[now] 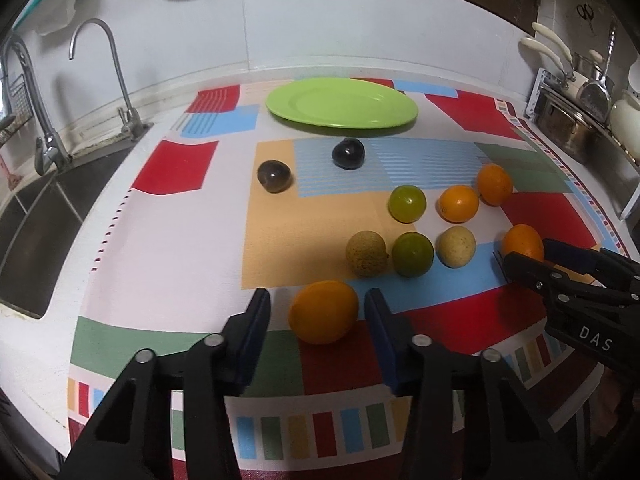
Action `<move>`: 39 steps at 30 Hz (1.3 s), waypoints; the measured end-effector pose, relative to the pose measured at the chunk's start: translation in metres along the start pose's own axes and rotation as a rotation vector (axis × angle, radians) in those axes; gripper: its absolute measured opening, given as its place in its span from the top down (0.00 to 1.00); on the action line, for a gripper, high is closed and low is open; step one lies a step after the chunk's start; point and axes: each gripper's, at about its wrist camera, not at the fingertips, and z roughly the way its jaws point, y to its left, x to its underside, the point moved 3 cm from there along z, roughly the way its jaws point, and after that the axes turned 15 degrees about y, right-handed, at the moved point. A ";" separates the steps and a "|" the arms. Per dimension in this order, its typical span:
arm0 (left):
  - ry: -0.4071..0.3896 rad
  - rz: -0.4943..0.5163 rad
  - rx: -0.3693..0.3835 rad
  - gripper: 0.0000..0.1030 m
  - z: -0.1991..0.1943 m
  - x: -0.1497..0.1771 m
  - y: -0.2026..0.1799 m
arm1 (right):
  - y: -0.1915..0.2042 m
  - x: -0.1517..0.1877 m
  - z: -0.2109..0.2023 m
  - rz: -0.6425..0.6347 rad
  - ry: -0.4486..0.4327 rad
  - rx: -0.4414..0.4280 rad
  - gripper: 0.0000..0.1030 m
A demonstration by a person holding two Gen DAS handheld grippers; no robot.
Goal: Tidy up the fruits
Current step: 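Grasp a mandarin with the left tool while the right tool grasps another mandarin, then carry both mandarins onto the green plate and open both tools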
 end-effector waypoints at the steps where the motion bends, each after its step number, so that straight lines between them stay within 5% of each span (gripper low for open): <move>1: 0.003 0.002 0.007 0.62 0.001 0.000 0.000 | 0.000 0.000 0.001 -0.001 0.003 -0.006 0.45; 7: 0.011 0.019 0.029 0.65 0.002 0.000 -0.001 | 0.002 -0.001 0.006 -0.014 0.016 -0.005 0.58; 24: -0.052 0.098 0.076 0.65 -0.026 -0.023 0.012 | 0.027 -0.016 -0.027 -0.046 -0.048 -0.003 0.58; 39: -0.118 0.228 0.123 0.65 -0.035 -0.089 0.025 | 0.050 -0.079 -0.041 -0.028 -0.132 -0.058 0.58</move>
